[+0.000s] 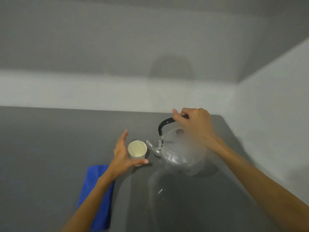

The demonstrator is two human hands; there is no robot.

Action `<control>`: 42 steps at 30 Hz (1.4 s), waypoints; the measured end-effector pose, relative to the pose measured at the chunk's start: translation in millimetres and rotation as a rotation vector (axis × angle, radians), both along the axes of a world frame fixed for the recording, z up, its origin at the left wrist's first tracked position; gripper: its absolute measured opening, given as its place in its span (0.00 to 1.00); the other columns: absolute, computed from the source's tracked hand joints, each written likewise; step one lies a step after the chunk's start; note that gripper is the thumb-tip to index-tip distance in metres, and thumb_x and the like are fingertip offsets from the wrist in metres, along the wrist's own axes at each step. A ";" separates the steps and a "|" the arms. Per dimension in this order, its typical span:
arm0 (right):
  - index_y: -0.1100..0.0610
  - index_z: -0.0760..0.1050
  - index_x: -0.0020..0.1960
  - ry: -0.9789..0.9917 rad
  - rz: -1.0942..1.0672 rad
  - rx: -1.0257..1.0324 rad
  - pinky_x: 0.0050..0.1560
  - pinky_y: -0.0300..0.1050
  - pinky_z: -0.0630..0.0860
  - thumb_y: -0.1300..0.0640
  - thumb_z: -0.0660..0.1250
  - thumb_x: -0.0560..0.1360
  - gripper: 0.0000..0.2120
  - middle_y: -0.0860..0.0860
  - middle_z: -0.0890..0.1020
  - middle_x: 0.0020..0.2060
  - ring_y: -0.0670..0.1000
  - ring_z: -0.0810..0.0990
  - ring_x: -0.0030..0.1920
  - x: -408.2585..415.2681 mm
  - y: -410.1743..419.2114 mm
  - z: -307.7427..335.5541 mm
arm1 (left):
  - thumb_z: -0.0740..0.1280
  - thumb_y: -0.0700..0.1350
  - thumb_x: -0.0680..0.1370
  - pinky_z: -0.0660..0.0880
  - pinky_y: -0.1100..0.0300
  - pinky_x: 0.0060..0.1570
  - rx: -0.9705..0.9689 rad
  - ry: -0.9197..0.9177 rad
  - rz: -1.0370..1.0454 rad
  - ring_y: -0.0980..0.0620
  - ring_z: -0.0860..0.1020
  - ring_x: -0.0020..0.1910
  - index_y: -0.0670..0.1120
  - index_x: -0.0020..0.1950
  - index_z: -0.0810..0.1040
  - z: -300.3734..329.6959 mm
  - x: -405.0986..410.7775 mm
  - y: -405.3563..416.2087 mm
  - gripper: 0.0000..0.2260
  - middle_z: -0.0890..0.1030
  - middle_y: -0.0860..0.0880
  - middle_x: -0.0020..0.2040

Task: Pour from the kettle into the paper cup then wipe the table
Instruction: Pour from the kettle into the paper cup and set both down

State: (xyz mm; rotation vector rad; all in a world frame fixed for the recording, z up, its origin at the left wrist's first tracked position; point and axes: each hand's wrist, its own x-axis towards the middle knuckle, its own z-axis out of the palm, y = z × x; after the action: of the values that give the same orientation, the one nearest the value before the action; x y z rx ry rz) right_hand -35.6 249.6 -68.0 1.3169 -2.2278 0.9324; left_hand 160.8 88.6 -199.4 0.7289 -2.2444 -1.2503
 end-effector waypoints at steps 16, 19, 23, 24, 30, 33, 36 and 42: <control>0.62 0.73 0.26 0.042 0.018 0.165 0.26 0.41 0.61 0.46 0.63 0.74 0.24 0.58 0.72 0.18 0.50 0.62 0.22 8.9 -28.6 -11.5 | 0.79 0.49 0.64 0.72 0.74 0.48 0.303 0.129 0.069 0.70 0.73 0.56 0.62 0.63 0.66 -71.3 -14.6 1.8 0.33 0.76 0.63 0.58; 0.61 0.72 0.26 0.027 0.021 0.164 0.27 0.41 0.62 0.47 0.64 0.74 0.24 0.57 0.72 0.18 0.50 0.62 0.22 9.6 -30.5 -14.2 | 0.79 0.50 0.65 0.71 0.77 0.48 0.308 0.136 0.081 0.71 0.73 0.55 0.58 0.65 0.66 -76.9 -11.2 1.4 0.33 0.76 0.61 0.58; 0.61 0.73 0.26 0.038 0.025 0.171 0.27 0.42 0.64 0.47 0.64 0.74 0.23 0.57 0.72 0.18 0.50 0.63 0.22 11.0 -32.7 -13.7 | 0.78 0.52 0.65 0.72 0.73 0.49 0.295 0.124 0.103 0.66 0.74 0.57 0.56 0.66 0.66 -79.6 -8.0 0.5 0.34 0.76 0.60 0.58; 0.61 0.73 0.27 0.041 0.027 0.178 0.27 0.43 0.65 0.47 0.64 0.74 0.23 0.57 0.73 0.18 0.51 0.63 0.22 11.3 -33.3 -13.0 | 0.78 0.52 0.65 0.72 0.72 0.49 0.287 0.121 0.108 0.66 0.74 0.57 0.58 0.66 0.66 -79.8 -7.8 0.9 0.33 0.76 0.61 0.58; 0.63 0.75 0.28 0.070 0.038 0.233 0.29 0.46 0.70 0.45 0.64 0.74 0.24 0.59 0.74 0.19 0.52 0.64 0.22 12.3 -35.5 -8.0 | 0.77 0.53 0.66 0.71 0.72 0.49 0.277 0.116 0.126 0.64 0.75 0.56 0.56 0.67 0.67 -81.0 -8.2 3.7 0.33 0.77 0.59 0.58; 0.63 0.75 0.29 0.076 0.041 0.237 0.29 0.46 0.69 0.45 0.64 0.74 0.24 0.59 0.74 0.20 0.52 0.64 0.23 12.5 -36.7 -5.7 | 0.77 0.54 0.66 0.71 0.70 0.51 0.262 0.112 0.123 0.63 0.75 0.56 0.56 0.67 0.67 -81.8 -8.0 3.8 0.33 0.77 0.58 0.58; 0.63 0.74 0.29 0.100 0.037 0.244 0.28 0.45 0.67 0.46 0.64 0.74 0.24 0.60 0.74 0.20 0.52 0.62 0.23 13.7 -37.7 -3.9 | 0.77 0.55 0.66 0.71 0.72 0.49 0.245 0.111 0.123 0.66 0.74 0.56 0.58 0.65 0.67 -81.6 -7.5 3.6 0.32 0.77 0.61 0.57; 0.63 0.75 0.29 0.110 0.036 0.263 0.28 0.46 0.69 0.45 0.63 0.74 0.24 0.60 0.74 0.20 0.52 0.63 0.24 14.5 -38.6 -2.2 | 0.77 0.57 0.65 0.71 0.74 0.49 0.230 0.118 0.115 0.69 0.73 0.57 0.58 0.66 0.66 -83.1 -6.8 3.6 0.33 0.76 0.63 0.58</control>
State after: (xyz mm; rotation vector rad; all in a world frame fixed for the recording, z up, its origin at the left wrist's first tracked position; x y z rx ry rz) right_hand -21.1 211.0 -70.1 1.4867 -2.3060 0.5773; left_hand 154.0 92.1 -282.5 0.8330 -1.9569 -1.4698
